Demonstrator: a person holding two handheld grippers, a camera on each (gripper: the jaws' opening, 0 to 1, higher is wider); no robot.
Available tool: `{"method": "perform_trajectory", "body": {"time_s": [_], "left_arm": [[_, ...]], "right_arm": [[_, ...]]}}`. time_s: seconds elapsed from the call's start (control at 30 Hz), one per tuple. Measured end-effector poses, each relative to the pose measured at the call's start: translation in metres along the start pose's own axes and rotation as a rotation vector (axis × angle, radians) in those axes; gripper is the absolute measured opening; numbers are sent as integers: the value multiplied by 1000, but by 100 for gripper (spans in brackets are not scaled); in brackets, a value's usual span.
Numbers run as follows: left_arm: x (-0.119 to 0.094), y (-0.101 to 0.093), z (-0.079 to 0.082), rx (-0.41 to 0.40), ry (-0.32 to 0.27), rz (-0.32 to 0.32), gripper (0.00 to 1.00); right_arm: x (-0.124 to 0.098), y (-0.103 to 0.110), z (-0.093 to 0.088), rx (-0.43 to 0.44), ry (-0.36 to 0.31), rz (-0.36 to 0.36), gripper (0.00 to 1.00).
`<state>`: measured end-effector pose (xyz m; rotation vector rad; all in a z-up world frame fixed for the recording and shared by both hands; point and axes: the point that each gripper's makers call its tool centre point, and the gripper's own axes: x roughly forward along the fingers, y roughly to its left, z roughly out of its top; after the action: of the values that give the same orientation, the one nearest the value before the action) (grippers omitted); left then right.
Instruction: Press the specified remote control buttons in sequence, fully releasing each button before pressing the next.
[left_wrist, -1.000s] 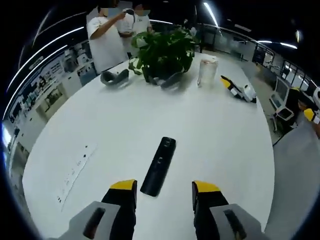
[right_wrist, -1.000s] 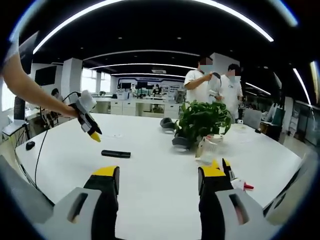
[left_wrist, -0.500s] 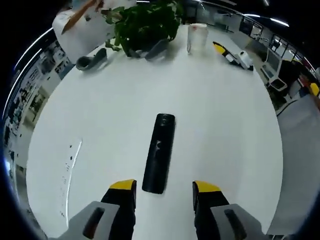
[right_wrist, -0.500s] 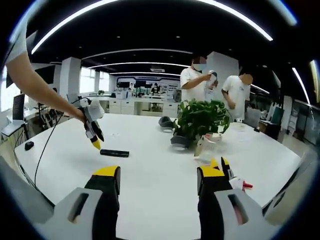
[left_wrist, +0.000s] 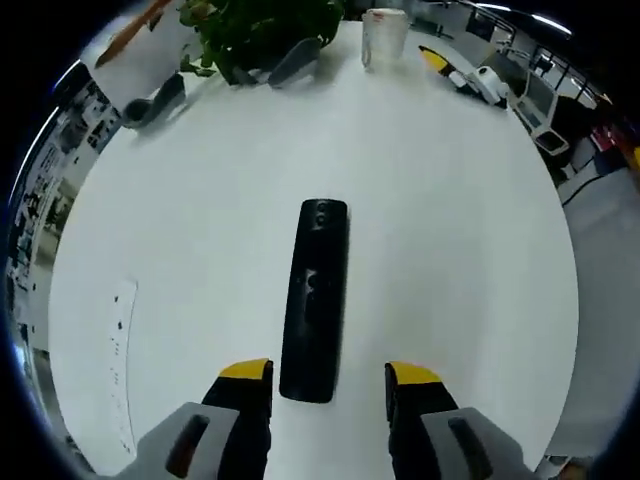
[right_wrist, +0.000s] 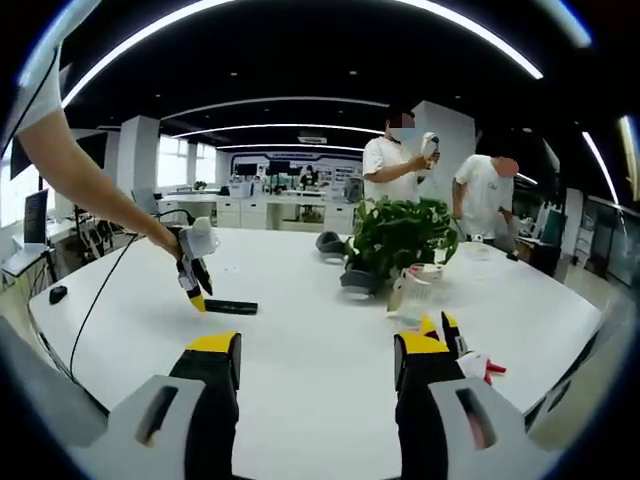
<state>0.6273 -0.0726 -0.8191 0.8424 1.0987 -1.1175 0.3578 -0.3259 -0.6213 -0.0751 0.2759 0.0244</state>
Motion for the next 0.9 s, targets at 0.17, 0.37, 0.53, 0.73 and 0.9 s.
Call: {"method": "perform_trajectory", "body": {"time_s": [0.17, 0.37, 0.53, 0.73, 0.9], "left_arm": [[6, 0, 2, 7, 10, -1, 44], [14, -1, -3, -1, 36, -3, 43], [9, 2, -2, -21, 18, 3, 40], [9, 1, -2, -18, 26, 7, 40], [10, 1, -2, -15, -3, 8, 39]], "right_arm": [[0, -1, 1, 4, -3, -5, 64], [1, -2, -1, -3, 5, -8, 64], [2, -2, -3, -9, 12, -8, 63], [3, -3, -3, -9, 12, -9, 63], [3, -3, -4, -14, 13, -10, 63]]}}
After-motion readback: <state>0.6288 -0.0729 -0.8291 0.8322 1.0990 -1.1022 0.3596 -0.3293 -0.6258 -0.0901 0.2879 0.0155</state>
